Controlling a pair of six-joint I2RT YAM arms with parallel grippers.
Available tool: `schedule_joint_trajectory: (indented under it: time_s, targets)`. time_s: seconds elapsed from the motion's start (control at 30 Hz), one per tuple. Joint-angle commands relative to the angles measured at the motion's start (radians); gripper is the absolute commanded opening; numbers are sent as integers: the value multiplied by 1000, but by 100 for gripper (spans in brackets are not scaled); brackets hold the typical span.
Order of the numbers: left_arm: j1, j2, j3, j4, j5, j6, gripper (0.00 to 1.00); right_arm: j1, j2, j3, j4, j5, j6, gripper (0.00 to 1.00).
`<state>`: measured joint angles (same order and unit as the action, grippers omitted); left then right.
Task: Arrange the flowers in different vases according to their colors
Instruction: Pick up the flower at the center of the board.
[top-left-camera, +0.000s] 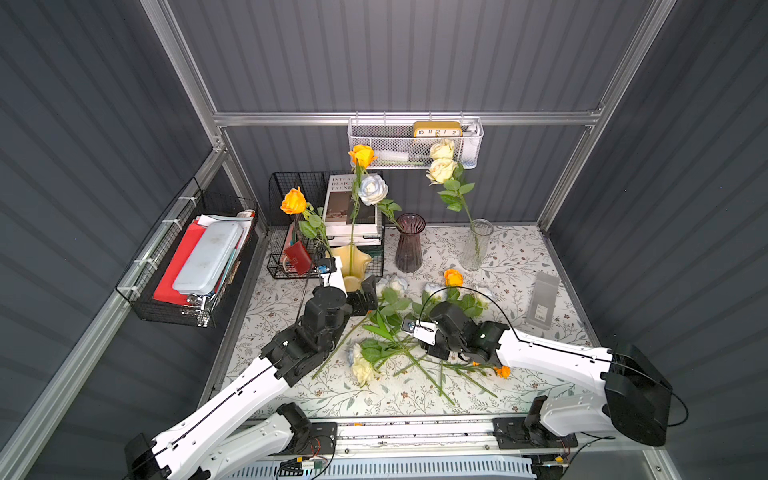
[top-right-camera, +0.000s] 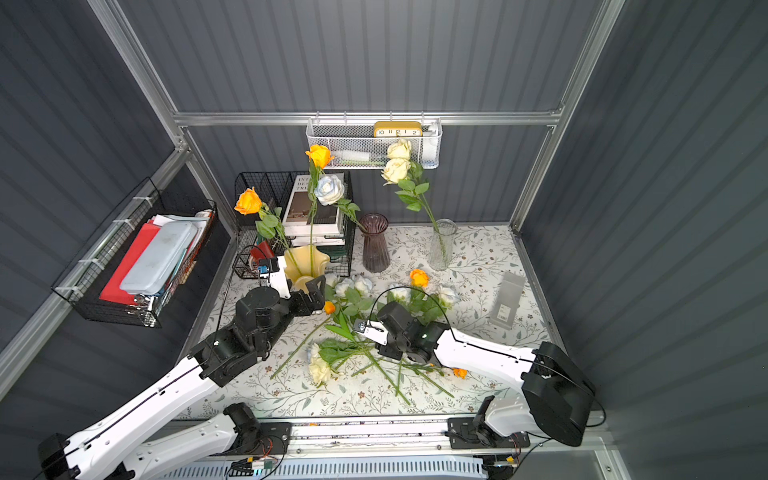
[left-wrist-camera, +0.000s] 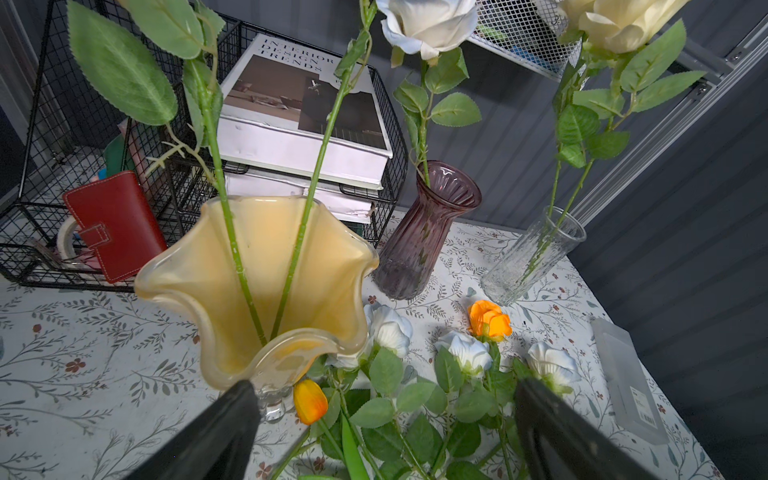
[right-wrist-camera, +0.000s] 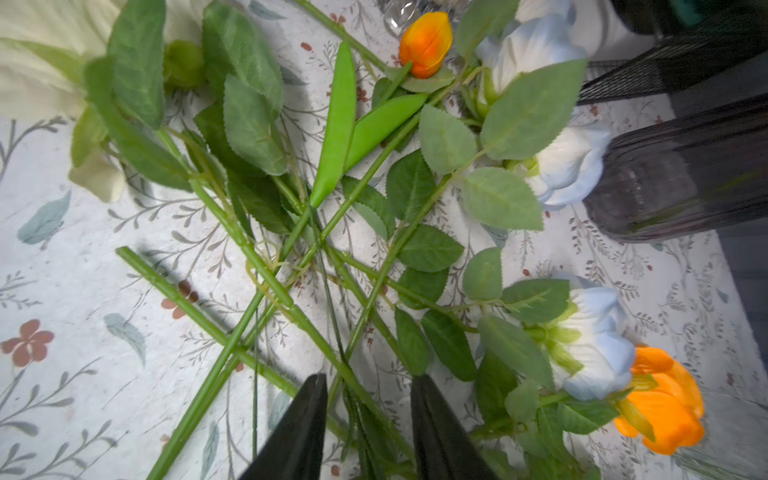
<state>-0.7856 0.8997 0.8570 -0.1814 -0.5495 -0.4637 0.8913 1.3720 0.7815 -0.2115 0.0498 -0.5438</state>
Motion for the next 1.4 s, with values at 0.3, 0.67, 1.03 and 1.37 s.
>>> schedule_joint_trajectory:
  time_s: [0.3,0.67,1.03,1.37]
  targets:
    - [0,-12,-21,-12,-6,-12,99,11,108,43,-32,-44,-34,38]
    - [0,-14,-23,-17,-12,-10,99,9,226,99,-14,22,-77,25]
    - [0,-13,-27,-18,-12,-11,99,8,190,117,-6,36,-108,1]
    - [0,-9,-27,-14,-8,-12,99,-36,83,94,110,149,-164,0]
